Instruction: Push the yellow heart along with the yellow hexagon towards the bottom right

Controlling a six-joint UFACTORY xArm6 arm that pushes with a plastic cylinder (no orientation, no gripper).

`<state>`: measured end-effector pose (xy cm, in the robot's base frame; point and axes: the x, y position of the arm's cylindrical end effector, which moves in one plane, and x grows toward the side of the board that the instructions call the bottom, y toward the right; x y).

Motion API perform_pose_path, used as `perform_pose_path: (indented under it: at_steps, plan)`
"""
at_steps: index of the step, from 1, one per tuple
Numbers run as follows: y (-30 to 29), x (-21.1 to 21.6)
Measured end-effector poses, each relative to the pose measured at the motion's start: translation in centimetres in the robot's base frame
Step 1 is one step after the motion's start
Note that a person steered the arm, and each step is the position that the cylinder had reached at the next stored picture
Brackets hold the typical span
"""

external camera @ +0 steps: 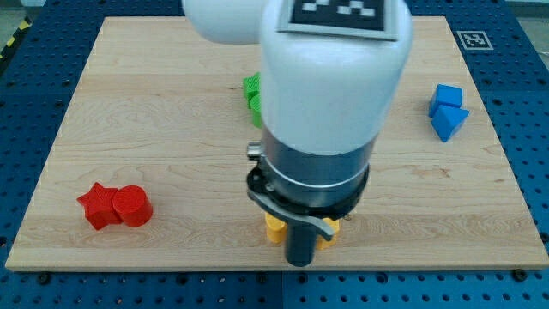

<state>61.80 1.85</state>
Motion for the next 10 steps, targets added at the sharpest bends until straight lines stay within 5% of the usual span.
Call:
perform_pose_path:
  at_steps: [4,7,10]
  plan:
    - [4.6,0.0]
    - [-9.3,-0.9]
    - [-10.2,-3.6]
